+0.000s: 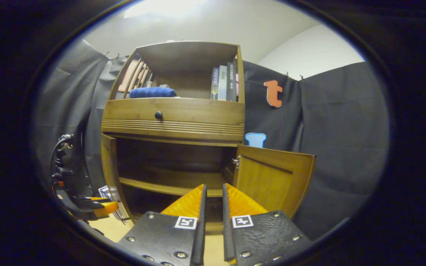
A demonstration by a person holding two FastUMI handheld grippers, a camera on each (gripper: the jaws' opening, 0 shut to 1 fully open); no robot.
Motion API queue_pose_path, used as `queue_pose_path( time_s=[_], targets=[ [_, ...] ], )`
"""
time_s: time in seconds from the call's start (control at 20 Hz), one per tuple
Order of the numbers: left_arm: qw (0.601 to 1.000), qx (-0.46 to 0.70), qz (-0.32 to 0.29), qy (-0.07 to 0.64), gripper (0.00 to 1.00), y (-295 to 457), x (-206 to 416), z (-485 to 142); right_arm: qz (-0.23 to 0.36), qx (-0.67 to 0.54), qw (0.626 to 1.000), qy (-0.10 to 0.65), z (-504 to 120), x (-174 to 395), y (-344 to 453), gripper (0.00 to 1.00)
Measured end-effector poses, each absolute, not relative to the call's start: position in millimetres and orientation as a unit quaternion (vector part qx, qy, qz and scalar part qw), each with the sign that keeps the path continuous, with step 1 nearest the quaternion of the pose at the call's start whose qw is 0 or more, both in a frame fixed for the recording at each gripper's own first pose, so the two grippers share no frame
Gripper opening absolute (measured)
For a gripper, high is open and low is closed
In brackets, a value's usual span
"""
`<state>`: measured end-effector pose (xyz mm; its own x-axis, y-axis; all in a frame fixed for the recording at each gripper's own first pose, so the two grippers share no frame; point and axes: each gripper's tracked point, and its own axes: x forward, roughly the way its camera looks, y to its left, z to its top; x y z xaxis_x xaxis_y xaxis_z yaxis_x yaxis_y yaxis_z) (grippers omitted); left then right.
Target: Open the right door of the double-door shoe cabinet with the right hand, and open the left door with the left hand.
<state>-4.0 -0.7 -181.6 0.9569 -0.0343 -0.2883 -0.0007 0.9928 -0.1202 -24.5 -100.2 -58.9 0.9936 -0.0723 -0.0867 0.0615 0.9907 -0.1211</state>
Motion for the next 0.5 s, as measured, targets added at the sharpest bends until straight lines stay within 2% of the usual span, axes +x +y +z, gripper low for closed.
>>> queue_pose_path(
  time_s=[0.25,0.4,0.45,0.5],
  targets=[
    [0.987,-0.064,0.009,0.144,0.32,22,-30,-178,0.008,-0.053,0.998,0.046,-64,-12,-75,0.20],
    [0.982,-0.114,0.029,0.146,0.31,38,-46,-174,0.033,-0.047,0.997,0.050,-69,-6,-59,0.23],
    [0.981,-0.126,0.036,0.145,0.34,43,-51,-174,0.042,-0.045,0.997,0.050,-72,-3,-55,0.21],
    [0.980,-0.129,0.043,0.144,0.31,48,-55,-173,0.050,-0.043,0.997,0.051,-73,-1,-49,0.20]
  ],
)
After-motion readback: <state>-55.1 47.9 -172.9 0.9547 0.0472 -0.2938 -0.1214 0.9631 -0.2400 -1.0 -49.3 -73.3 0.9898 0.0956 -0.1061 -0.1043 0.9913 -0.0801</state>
